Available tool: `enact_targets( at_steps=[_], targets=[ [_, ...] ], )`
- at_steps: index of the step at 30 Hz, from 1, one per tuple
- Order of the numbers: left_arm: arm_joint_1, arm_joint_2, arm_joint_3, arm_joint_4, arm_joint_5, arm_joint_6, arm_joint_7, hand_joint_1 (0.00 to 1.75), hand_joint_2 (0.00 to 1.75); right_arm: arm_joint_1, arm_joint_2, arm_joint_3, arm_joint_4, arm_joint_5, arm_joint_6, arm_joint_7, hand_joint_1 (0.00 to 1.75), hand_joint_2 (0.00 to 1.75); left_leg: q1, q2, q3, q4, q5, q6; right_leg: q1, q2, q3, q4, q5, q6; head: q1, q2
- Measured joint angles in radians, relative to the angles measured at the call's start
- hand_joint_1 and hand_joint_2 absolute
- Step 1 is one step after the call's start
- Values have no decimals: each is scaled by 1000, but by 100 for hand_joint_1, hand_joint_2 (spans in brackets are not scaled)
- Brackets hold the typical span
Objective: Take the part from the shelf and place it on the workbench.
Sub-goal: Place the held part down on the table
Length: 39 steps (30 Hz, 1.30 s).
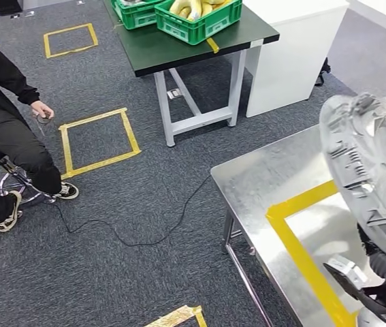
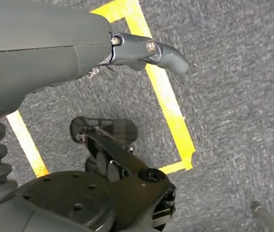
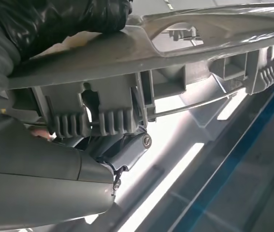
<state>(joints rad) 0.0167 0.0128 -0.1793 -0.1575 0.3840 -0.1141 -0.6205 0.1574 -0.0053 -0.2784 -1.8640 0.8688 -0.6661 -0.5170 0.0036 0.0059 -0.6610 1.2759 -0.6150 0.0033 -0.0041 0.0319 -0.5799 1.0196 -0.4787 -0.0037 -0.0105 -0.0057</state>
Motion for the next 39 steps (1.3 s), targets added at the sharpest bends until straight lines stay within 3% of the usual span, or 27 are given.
enact_targets(
  at_steps=[3, 5, 7, 9, 12, 13, 14, 15, 17, 19, 20, 22, 24, 26, 28, 29, 30, 32, 34, 36, 38, 39],
  targets=[
    [-1, 4, -2, 0, 1, -4, -1, 0, 175, -1, -12, 12, 35, 60, 0, 27, 175, 175, -10, -25, 80, -195, 102, 24, 4, 15, 1, 1, 0, 1, 0, 0],
    [-1, 8, -6, 0, 1, -6, -2, 0, 175, -3, -18, 17, 53, 73, 0, 38, 175, 175, -16, -41, 107, -260, 119, 31, 2, 22, -4, 2, 3, 8, 0, 0],
    [-2, 9, -9, 0, 3, -6, -2, 0, 175, -2, -28, 23, 69, 89, 0, 69, 175, 175, -16, -36, 109, -270, 122, 33, -1, 29, -9, 1, 5, 18, -1, 0],
    [-3, 8, -12, 0, 7, -6, -2, 0, 175, 1, -41, 27, 85, 88, -1, 102, 175, 175, -13, -25, 113, -285, 130, 38, -1, 14, -25, 23, -13, 28, 2, 0],
    [-2, 8, -18, 0, 13, -5, -2, 0, 175, 2, -63, 24, 111, 57, -1, 127, 175, 175, -11, -6, 115, -293, 135, 44, -5, -19, -103, 188, -99, 43, 14, 0],
    [-1, 8, -19, 0, 14, -4, -1, 0, 175, 4, -69, 22, 120, 50, -1, 130, 175, 175, -11, 1, 114, -293, 135, 44, -7, -22, -130, 244, -119, 48, 15, 0],
    [0, 8, -19, 0, 14, -3, -1, 0, 175, 6, -74, 20, 128, 46, -1, 132, 175, 175, -11, 9, 115, -292, 134, 44, -9, -23, -142, 272, -121, 52, 15, 0],
    [1, 8, -20, 0, 14, -3, 0, 0, 175, 8, -78, 19, 135, 43, -1, 136, 175, 175, -10, 17, 115, -292, 132, 42, -12, -26, -137, 261, -105, 56, 15, 0],
    [0, 8, -22, 0, 14, -2, 2, 0, 175, 10, -89, 19, 149, 45, -1, 152, 175, 175, -8, 32, 117, -286, 126, 35, -16, -50, -72, 134, -43, 64, 16, 0],
    [0, 11, -23, 0, 14, -2, 3, 0, 175, 8, -101, 18, 164, 61, -1, 178, 175, 175, -12, 45, 116, -275, 117, 24, -14, -73, -11, 22, -10, 57, 18, 0],
    [-1, 12, -24, 0, 14, -2, 3, 0, 175, 7, -107, 16, 173, 75, -1, 193, 175, 175, -14, 50, 116, -272, 115, 19, -11, -76, -1, 3, -10, 50, 18, 0],
    [-3, 12, -25, 0, 15, -2, 3, 0, 175, 8, -118, 11, 190, 113, -1, 219, 175, 175, -14, 61, 117, -269, 113, 14, -8, -60, -1, 3, -8, 32, 16, 0],
    [-5, 10, -25, 0, 17, -2, 3, 0, 175, 8, -132, 6, 205, 143, -1, 242, 175, 175, -9, 49, 111, -248, 94, 5, -9, -47, -1, 2, -6, 19, 13, 0],
    [-6, 10, -26, 0, 18, -2, 3, 0, 175, 3, -145, 5, 221, 159, -1, 263, 175, 175, -5, 19, 70, -153, 38, -2, -10, -33, 0, 1, -4, 9, 9, 0],
    [-4, 10, -27, 0, 19, -2, 5, 0, 175, 0, -155, 5, 240, 171, -1, 286, 175, 175, -4, 5, 5, -13, -20, -2, -8, -17, 0, 1, -4, 5, 5, 0],
    [-3, 9, -28, 0, 19, -2, 7, 0, 175, 0, -161, 5, 250, 176, 0, 297, 175, 175, -4, 3, -16, 28, -26, 0, -7, -7, 1, 1, -4, 4, 4, 0],
    [-3, 9, -30, 0, 20, -2, 8, 0, 175, 0, -166, 5, 260, 180, 0, 304, 175, 175, -5, 1, -20, 30, -11, 4, -6, 4, 2, 1, -4, 4, 3, 0],
    [-2, 9, -34, 0, 22, -2, 10, 0, 175, 0, -175, 4, 277, 186, 1, 313, 175, 175, -6, -16, 26, -78, 63, 15, -4, 25, 4, 1, -3, 4, 2, 0],
    [-3, 11, -38, 1, 23, -1, 10, 0, 175, -1, -182, 5, 290, 194, 5, 327, 175, 175, -6, -54, 84, -208, 114, 25, -5, 44, 3, 2, -2, 8, 2, 0],
    [-5, 12, -41, 1, 25, 1, 11, 0, 175, -2, -189, 5, 302, 206, 10, 347, 175, 175, -9, -71, 104, -256, 119, 29, -9, 61, -5, 1, 2, 19, 2, 0],
    [-7, 12, -43, 1, 28, 1, 11, 0, 175, -2, -201, 4, 314, 217, 15, 365, 175, 175, -10, -53, 107, -269, 124, 33, -14, 73, -13, 0, 5, 31, 2, 0],
    [-7, 12, -43, 1, 29, 1, 11, 0, 175, -2, -207, 2, 322, 220, 18, 372, 175, 175, -9, -43, 110, -278, 128, 36, -13, 61, -20, 9, -3, 36, 3, 0]
  ],
)
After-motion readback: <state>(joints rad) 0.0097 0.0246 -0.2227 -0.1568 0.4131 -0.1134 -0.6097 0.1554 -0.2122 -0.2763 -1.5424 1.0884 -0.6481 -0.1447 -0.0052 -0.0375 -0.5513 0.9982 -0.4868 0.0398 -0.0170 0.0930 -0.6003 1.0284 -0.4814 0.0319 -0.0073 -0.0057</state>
